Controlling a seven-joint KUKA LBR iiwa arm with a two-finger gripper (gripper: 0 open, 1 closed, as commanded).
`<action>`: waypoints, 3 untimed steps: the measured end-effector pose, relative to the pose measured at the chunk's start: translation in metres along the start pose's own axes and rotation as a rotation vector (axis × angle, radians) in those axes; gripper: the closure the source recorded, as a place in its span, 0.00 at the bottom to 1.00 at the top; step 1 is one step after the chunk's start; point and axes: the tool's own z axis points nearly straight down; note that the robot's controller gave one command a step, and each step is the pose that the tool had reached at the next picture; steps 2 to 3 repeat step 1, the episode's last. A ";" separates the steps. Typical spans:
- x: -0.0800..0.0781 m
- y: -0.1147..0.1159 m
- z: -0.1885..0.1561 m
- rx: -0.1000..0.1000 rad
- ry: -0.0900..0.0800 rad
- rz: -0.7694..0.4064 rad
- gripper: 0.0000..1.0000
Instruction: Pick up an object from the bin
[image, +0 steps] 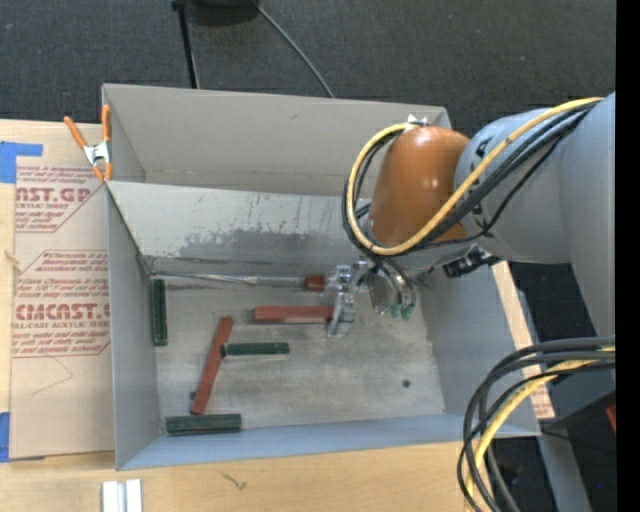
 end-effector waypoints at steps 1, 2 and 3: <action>-0.017 0.003 -0.086 0.000 -0.008 0.023 1.00; -0.017 0.003 -0.086 0.000 -0.008 0.023 1.00; -0.017 0.003 -0.086 0.000 -0.008 0.023 1.00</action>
Offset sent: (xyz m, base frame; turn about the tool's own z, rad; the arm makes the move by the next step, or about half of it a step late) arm 0.0000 0.0000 0.0000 0.0000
